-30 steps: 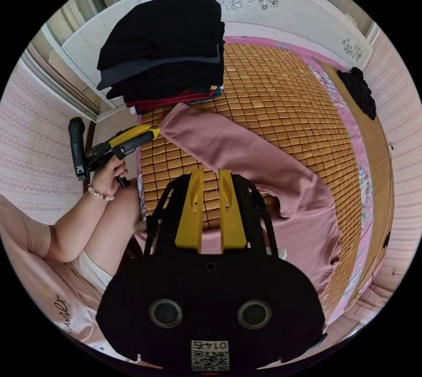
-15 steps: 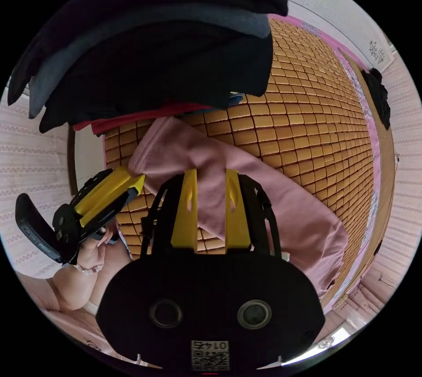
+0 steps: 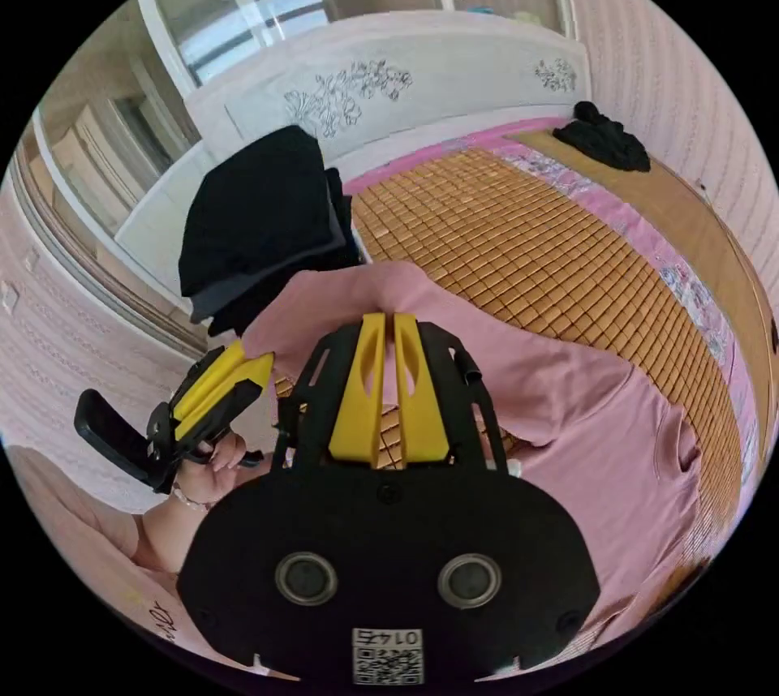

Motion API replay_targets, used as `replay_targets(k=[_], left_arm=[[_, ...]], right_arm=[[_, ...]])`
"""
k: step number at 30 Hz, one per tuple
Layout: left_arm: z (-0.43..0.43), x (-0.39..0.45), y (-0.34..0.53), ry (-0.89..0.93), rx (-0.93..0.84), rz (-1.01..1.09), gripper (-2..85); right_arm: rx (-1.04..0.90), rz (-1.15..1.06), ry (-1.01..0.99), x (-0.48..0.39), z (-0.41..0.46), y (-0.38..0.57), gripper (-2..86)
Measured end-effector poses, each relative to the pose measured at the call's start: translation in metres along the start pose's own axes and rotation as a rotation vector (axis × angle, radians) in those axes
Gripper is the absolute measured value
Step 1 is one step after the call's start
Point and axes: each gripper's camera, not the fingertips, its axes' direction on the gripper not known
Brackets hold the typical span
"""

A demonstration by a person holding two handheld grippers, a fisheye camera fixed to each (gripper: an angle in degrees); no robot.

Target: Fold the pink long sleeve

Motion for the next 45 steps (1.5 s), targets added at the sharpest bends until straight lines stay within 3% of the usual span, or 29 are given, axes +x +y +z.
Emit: replay_targets(k=[2,6,8,11,13,17,22,28,31,34,37,41,45], left_arm=[[-0.007,0.055,-0.044,0.208,0.101,0.115,5.0],[-0.006,0.153,-0.067,0.69,0.09,0.255,5.3],[0.01,0.217,-0.035,0.927,-0.059,0.305,5.4],[0.034,0.28,0.029,1.039,-0.316,0.327,4.9],[0.042,0.307,0.06,1.092,-0.446,0.348,4.9],[0.056,0.36,0.095,1.043,-0.621,0.455,5.3],[0.076,0.431,0.112,0.987,-0.734,0.631,7.7],[0.084,0.52,0.145,0.948,-0.805,0.805,8.3],[0.094,0.547,0.166,0.858,-0.845,0.87,6.5],[0.089,0.555,0.16,0.895,-0.815,0.928,4.4],[0.086,0.547,0.146,0.947,-0.761,0.89,4.3],[0.115,0.525,0.148,1.016,-0.886,0.721,4.9],[0.125,0.482,0.125,0.936,-0.83,0.646,4.9]], right_arm=[[0.236,0.111,-0.007,0.037,-0.101,0.042,0.1],[0.401,0.258,0.02,0.078,-0.213,0.148,1.0],[0.259,0.351,0.104,0.099,-0.235,0.231,1.8],[-0.087,0.57,0.215,0.125,-0.224,0.341,2.5],[-0.181,0.689,0.183,0.133,-0.222,0.395,3.1],[-0.092,0.835,0.149,0.144,-0.237,0.449,5.0],[-0.038,0.831,0.228,0.159,-0.242,0.453,7.4],[-0.135,0.81,0.38,0.166,-0.241,0.464,7.9],[-0.202,0.786,0.404,0.169,-0.241,0.471,3.5],[-0.217,0.761,0.407,0.169,-0.253,0.474,0.3],[-0.18,0.759,0.376,0.171,-0.274,0.478,-0.6],[-0.255,0.783,0.298,0.183,-0.27,0.494,-0.8],[-0.275,0.749,0.309,0.186,-0.285,0.497,-0.8]])
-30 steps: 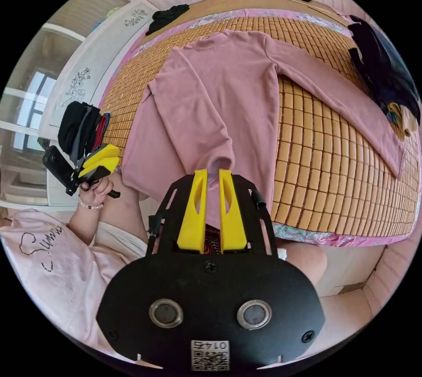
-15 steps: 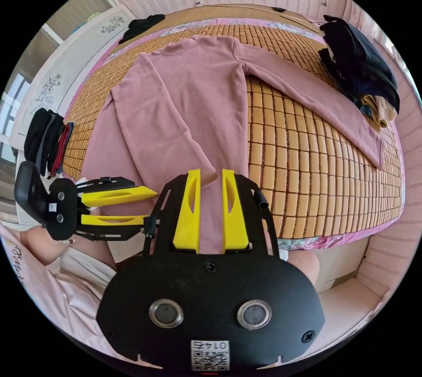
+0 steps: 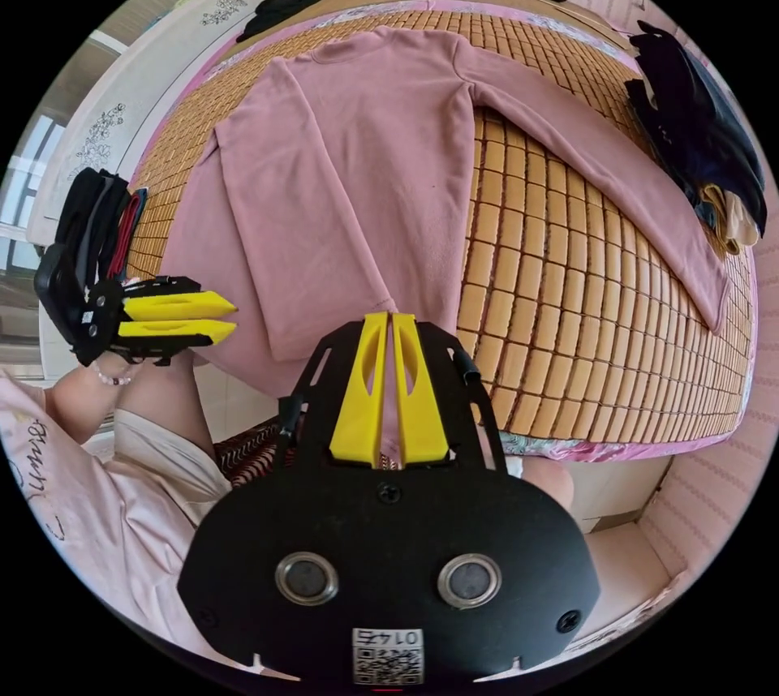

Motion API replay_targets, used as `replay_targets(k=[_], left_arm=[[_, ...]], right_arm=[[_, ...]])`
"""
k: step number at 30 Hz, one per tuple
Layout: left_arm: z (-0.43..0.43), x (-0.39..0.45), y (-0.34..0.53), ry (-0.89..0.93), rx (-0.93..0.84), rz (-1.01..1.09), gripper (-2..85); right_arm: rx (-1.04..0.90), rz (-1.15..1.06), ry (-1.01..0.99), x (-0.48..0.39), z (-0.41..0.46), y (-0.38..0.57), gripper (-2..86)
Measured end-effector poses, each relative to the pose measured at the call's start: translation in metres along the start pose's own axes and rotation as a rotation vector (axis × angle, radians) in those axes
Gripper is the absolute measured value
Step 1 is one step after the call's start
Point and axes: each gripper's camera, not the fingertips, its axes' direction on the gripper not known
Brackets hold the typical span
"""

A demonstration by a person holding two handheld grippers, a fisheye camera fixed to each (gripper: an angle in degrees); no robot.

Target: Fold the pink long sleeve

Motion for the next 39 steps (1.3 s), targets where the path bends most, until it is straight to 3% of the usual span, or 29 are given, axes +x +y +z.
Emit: replay_targets(k=[5,9,13,19,28,35,39], left_arm=[[-0.062,-0.092,0.023,-0.258,0.099,-0.218,4.8],[-0.088,-0.134,0.021,-0.288,0.132,-0.275,4.5],[-0.085,-0.114,-0.012,-0.263,0.13,-0.168,4.8],[-0.039,-0.055,-0.081,-0.174,0.056,0.04,5.8],[0.058,0.013,-0.228,-0.116,-0.015,0.305,7.3],[0.155,0.037,-0.329,-0.163,-0.083,0.343,7.9],[0.209,0.036,-0.343,-0.184,-0.208,0.333,8.1]], right_arm=[[-0.011,-0.026,0.073,0.014,-0.015,0.008,-0.8],[0.031,0.017,0.077,0.033,-0.026,0.017,0.2],[0.162,0.164,0.033,0.077,-0.044,0.032,5.1],[0.33,0.403,0.046,0.159,-0.066,0.062,9.8],[0.466,0.666,0.263,0.282,-0.098,0.104,14.2],[0.412,0.764,0.203,0.353,-0.097,0.106,12.0],[0.462,0.722,0.226,0.35,-0.105,0.117,7.6]])
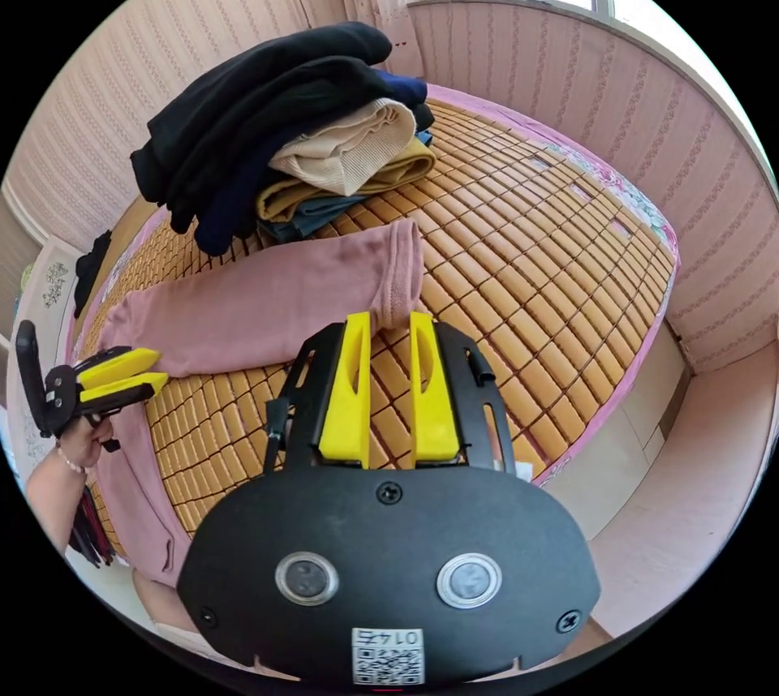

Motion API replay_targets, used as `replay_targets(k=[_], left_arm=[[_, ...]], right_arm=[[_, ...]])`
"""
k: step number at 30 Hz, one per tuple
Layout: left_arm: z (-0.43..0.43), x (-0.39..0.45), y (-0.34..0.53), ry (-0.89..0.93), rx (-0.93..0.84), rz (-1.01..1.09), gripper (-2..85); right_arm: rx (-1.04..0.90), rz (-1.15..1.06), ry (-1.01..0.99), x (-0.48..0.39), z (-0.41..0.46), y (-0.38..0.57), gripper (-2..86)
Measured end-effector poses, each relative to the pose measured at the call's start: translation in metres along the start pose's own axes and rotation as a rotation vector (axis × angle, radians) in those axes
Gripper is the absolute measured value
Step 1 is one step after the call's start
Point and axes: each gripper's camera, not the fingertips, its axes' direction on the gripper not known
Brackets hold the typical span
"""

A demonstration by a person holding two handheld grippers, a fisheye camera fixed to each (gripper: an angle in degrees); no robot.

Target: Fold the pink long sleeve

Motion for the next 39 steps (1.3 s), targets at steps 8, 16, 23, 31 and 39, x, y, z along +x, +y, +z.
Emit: replay_targets(k=[8,16,23,31,39], left_arm=[[-0.002,-0.014,0.032,-0.024,0.043,-0.093,3.2],[-0.087,-0.093,0.146,0.143,0.327,-0.37,5.3],[-0.2,-0.126,0.43,0.049,0.475,-0.738,4.7],[-0.197,-0.095,0.673,-0.039,0.245,-1.127,5.2],[-0.158,-0.138,0.662,-0.008,0.268,-1.129,8.4]], right_arm=[[0.227,-0.176,-0.32,-0.02,-0.079,0.025,0.5],[0.53,-0.594,-0.865,-0.177,-0.204,0.009,0.1],[0.106,-1.179,-1.228,-0.375,-0.196,0.093,1.7],[-0.618,-1.126,-1.081,-0.4,-0.063,0.257,4.6],[-0.684,-1.011,-0.948,-0.398,-0.048,0.259,3.5]])
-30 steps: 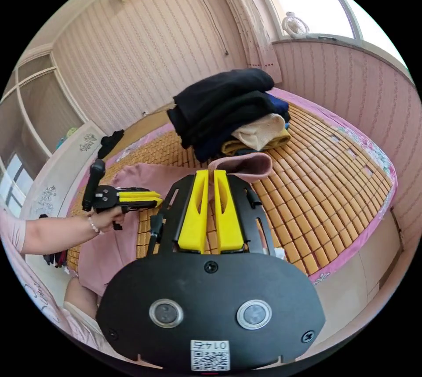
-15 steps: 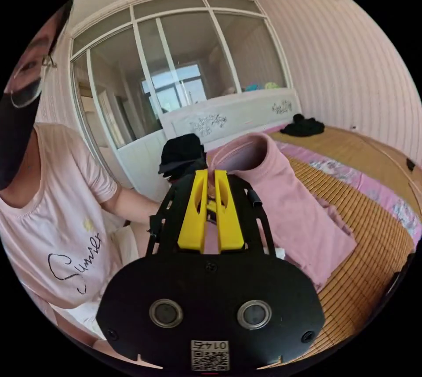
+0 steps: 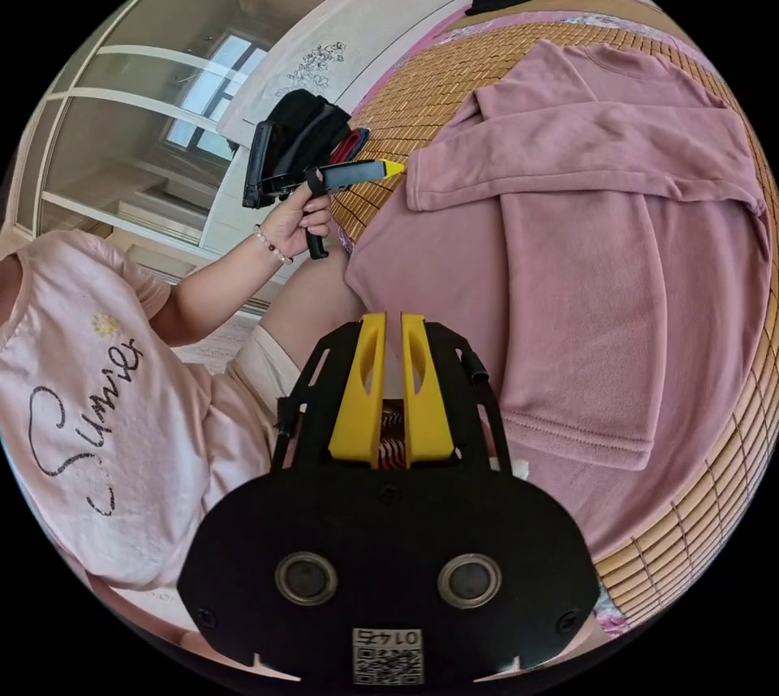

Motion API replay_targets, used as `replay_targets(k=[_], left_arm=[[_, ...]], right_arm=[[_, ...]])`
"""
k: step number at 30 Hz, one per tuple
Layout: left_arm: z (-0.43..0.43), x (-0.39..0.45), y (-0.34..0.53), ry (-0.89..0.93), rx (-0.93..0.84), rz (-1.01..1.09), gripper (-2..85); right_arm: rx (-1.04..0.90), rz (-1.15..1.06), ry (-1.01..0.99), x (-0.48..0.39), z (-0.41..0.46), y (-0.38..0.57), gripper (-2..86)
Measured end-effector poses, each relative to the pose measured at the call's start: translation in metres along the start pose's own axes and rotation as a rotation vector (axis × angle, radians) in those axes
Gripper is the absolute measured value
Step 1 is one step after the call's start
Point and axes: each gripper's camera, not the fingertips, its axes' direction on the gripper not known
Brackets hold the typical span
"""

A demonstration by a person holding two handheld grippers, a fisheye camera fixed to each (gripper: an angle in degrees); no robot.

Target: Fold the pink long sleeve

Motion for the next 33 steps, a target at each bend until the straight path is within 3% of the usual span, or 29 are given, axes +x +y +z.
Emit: replay_targets(k=[3,10,14,18,22,25,28,33], left_arm=[[0.004,-0.002,-0.014,-0.014,0.005,0.031,8.3],[-0.023,-0.036,-0.113,0.024,0.097,0.138,7.9],[-0.012,-0.034,-0.193,-0.015,0.142,0.199,7.9],[0.044,-0.03,-0.255,0.005,0.073,0.202,9.8],[0.109,-0.04,-0.307,0.046,0.02,0.068,11.3],[0.147,-0.041,-0.335,0.017,-0.135,-0.008,6.5],[0.134,-0.027,-0.35,-0.012,-0.134,0.086,4.2],[0.036,-0.029,-0.339,0.204,0.076,0.136,3.1]], right_arm=[[0.024,0.024,0.094,0.005,-0.011,-0.01,5.1],[0.131,0.066,0.62,0.062,-0.082,-0.077,12.2],[0.213,0.168,0.723,0.123,-0.12,-0.139,12.7],[0.244,0.323,0.71,0.184,-0.135,-0.182,13.6],[0.251,0.542,0.633,0.244,-0.137,-0.2,12.1],[0.234,0.507,0.593,0.249,-0.139,-0.211,6.0],[0.269,0.45,0.625,0.238,-0.155,-0.22,4.5],[0.463,0.317,0.537,0.197,-0.211,-0.203,4.2]])
